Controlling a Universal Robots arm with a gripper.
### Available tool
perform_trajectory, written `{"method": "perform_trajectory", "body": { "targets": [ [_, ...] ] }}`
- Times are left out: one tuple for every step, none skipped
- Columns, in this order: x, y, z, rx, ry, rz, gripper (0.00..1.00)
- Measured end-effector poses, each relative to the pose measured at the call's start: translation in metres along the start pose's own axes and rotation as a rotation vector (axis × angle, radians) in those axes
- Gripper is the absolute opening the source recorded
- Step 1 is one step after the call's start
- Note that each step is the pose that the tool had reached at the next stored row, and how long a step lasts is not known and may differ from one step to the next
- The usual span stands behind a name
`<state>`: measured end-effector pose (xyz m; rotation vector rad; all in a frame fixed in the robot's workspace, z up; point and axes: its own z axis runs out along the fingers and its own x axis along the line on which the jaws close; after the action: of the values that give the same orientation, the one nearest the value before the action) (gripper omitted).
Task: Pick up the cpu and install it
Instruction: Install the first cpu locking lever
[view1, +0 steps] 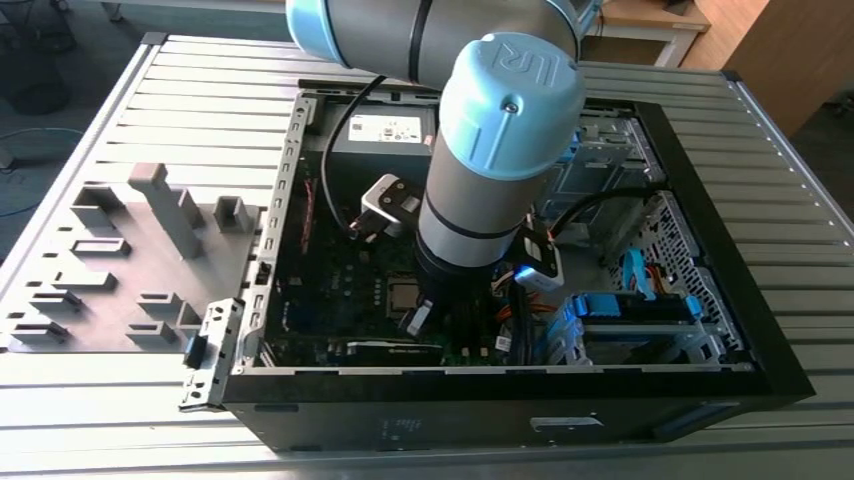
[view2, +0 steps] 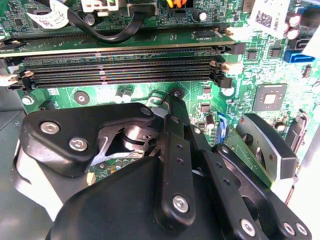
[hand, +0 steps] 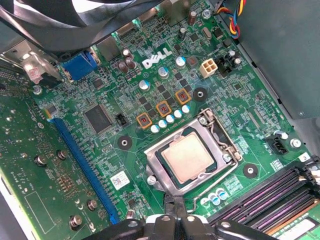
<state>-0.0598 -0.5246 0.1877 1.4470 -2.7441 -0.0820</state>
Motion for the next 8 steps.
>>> {"method": "perform_trajectory", "body": {
  "targets": [
    [0.0,0.0,0.0,0.0,0.0,0.0,0.11],
    [0.0001,0.0,0.0,-0.0006,-0.0007,0.0,0.11],
    [0.0004,-0.0001,0.0,-0.0073,-0.0101,-0.001,0.11],
    [0.0005,-0.0001,-0.0002,-0.0177,-0.0252,-0.002,0.11],
    [0.0008,-0.0003,-0.0003,-0.0275,-0.0378,-0.003,0.11],
    [0.0009,-0.0002,-0.0001,-0.0362,-0.0487,-0.003,0.11],
    [0.0011,-0.0002,-0.0006,-0.0387,-0.0522,-0.003,0.11],
    [0.0009,-0.0001,-0.0005,-0.04,-0.0563,-0.004,0.11]
  ]
}}
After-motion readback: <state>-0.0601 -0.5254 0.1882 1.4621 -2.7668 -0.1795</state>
